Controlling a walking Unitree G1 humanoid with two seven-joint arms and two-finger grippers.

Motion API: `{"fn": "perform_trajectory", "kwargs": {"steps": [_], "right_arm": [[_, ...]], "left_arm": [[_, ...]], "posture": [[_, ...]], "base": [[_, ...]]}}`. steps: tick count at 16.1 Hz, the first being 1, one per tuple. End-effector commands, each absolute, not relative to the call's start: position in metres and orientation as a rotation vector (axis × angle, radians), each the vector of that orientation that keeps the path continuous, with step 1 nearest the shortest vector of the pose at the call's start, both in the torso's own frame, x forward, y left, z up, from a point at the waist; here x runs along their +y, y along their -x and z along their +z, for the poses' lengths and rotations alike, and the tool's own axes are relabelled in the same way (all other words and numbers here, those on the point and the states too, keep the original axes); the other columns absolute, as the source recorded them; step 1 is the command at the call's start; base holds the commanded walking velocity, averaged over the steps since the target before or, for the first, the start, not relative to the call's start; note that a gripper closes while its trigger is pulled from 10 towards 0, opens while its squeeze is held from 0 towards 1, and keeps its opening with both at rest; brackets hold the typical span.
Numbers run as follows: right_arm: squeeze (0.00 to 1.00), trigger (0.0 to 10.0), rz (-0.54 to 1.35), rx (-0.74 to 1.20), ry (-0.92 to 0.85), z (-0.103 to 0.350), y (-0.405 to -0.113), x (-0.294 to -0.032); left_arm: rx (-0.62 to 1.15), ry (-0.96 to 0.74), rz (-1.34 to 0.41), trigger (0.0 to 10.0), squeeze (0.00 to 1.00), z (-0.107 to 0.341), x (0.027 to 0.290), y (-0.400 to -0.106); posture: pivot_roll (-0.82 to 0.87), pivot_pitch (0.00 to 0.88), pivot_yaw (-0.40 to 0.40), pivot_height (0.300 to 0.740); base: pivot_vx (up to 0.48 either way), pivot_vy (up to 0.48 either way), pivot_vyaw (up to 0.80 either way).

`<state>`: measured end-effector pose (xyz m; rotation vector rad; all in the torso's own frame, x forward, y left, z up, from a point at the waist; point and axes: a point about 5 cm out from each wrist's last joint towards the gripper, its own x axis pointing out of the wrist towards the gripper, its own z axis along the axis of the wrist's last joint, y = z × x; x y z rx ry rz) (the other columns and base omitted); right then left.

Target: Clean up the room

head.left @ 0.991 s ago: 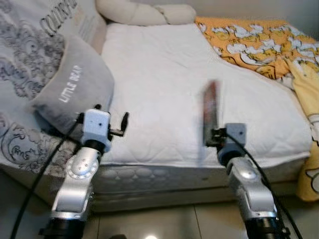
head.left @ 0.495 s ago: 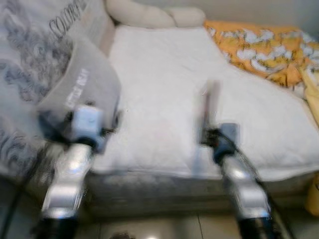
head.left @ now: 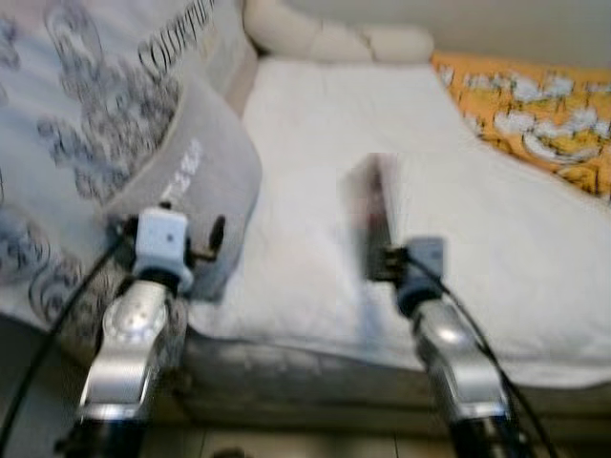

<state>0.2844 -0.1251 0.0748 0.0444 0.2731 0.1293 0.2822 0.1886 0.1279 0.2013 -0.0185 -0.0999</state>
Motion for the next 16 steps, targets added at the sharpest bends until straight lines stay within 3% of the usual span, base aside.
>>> {"fn": "perform_trajectory", "kwargs": {"steps": [1, 6, 9, 16], "right_arm": [[0.0, 10.0, 0.076, 0.218, -0.031, 0.085, -0.2884, -0.1412], [0.0, 10.0, 0.082, 0.223, -0.029, 0.0839, -0.288, -0.1394], [0.0, 10.0, 0.099, 0.22, -0.029, 0.0844, -0.2882, -0.137], [0.0, 10.0, 0.125, 0.212, -0.063, 0.0892, -0.2947, -0.1361]], "left_arm": [[-0.039, -0.202, -0.141, 10.0, 0.35, 0.1321, 0.1768, -0.2846], [-0.03, -0.202, -0.143, 10.0, 0.36, 0.1312, 0.1782, -0.2848], [-0.029, -0.203, -0.141, 10.0, 0.36, 0.1315, 0.1787, -0.2853], [-0.031, -0.211, -0.17, 10.0, 0.35, 0.1336, 0.1773, -0.2884]], "posture": [[-0.04, 0.0, -0.04, 0.74], [-0.04, 0.0, -0.036, 0.74], [-0.03, 0.0, -0.036, 0.74], [-0.04, 0.0, -0.027, 0.74]], "base": [[0.304, 0.0, 0.0], [0.303, 0.0, 0.0], [0.303, 0.0, 0.77], [0.212, 0.0, 0.0]]}}
